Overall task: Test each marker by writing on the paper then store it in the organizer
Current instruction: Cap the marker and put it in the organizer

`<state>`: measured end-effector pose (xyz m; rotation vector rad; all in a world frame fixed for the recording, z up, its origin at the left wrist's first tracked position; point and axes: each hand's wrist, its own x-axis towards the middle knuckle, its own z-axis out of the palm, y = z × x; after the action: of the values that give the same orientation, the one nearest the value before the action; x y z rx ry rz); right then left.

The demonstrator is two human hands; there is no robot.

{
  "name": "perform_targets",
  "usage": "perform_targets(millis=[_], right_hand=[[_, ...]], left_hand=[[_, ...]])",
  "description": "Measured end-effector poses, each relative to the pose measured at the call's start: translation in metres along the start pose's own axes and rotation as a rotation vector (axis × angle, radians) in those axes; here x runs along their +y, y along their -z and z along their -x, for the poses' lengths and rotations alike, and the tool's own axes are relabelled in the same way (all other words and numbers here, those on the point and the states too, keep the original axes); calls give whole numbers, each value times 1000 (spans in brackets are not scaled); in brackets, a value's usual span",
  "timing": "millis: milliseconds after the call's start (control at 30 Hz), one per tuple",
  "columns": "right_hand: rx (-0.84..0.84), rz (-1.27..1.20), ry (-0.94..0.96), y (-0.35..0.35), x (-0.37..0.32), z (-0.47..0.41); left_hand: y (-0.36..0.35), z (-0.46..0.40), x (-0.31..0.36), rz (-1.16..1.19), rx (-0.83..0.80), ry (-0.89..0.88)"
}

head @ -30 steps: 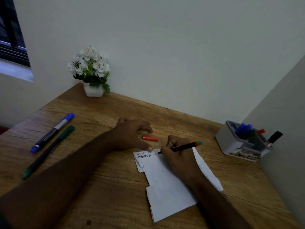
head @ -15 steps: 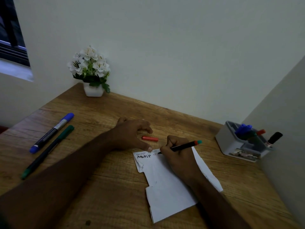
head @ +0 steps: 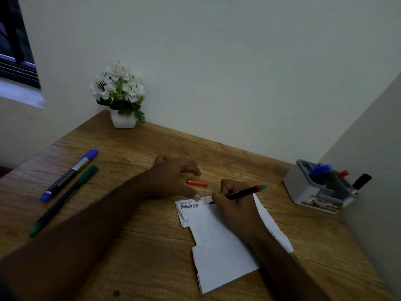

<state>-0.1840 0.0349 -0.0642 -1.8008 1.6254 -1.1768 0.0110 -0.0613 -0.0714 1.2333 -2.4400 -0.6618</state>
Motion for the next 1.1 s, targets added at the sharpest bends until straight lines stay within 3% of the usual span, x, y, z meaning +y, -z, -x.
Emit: perform_targets(millis=[1100], right_hand=[[65, -34, -15, 0, -1, -1]], left_hand=[[4, 4, 6, 16, -15, 23]])
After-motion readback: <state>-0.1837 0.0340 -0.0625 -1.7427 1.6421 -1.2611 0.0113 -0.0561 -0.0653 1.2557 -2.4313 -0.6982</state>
